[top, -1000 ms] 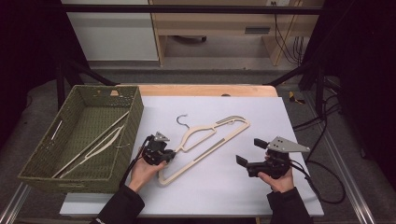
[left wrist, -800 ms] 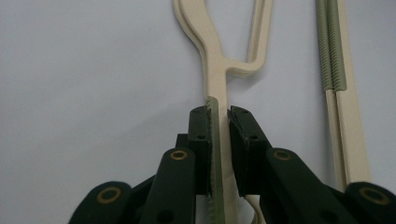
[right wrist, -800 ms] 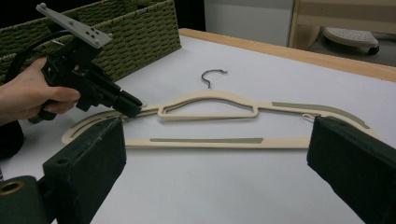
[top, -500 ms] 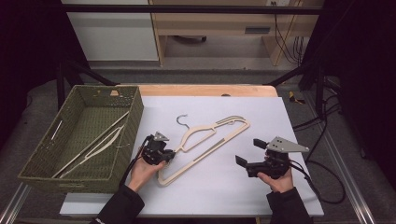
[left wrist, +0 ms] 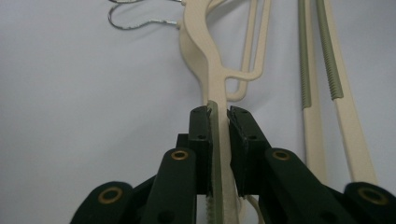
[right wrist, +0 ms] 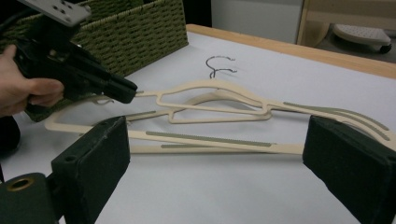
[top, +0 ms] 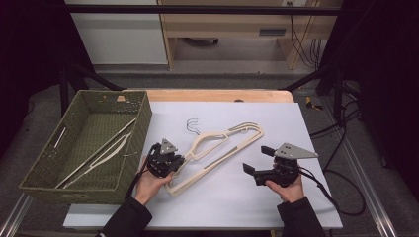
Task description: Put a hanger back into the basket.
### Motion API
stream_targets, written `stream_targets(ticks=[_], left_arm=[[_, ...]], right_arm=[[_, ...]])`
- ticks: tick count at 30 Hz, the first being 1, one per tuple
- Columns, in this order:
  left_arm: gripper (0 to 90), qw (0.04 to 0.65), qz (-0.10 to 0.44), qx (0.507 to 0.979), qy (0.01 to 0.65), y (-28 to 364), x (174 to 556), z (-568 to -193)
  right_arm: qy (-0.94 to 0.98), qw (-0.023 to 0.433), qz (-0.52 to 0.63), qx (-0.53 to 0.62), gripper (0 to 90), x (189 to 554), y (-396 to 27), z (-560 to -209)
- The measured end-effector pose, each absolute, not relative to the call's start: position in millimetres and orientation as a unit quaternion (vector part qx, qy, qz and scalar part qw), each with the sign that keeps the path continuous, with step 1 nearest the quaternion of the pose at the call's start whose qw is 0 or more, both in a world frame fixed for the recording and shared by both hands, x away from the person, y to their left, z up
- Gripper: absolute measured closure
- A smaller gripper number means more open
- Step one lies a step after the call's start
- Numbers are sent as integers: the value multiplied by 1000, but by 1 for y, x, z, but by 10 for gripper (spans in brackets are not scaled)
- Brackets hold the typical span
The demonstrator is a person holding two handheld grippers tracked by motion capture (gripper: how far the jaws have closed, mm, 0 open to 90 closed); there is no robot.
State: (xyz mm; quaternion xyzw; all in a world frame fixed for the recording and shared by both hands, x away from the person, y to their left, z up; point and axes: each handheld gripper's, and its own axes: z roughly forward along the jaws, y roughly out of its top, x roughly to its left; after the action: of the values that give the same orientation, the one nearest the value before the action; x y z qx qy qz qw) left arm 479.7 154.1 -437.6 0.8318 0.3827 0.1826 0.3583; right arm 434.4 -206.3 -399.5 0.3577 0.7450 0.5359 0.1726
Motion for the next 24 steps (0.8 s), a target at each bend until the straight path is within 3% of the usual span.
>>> stream_targets(ticks=[24], left_arm=[[794,394,221,815,362,150,448,-410]], right_arm=[[747,158,534,363,178,501,-116,-399]])
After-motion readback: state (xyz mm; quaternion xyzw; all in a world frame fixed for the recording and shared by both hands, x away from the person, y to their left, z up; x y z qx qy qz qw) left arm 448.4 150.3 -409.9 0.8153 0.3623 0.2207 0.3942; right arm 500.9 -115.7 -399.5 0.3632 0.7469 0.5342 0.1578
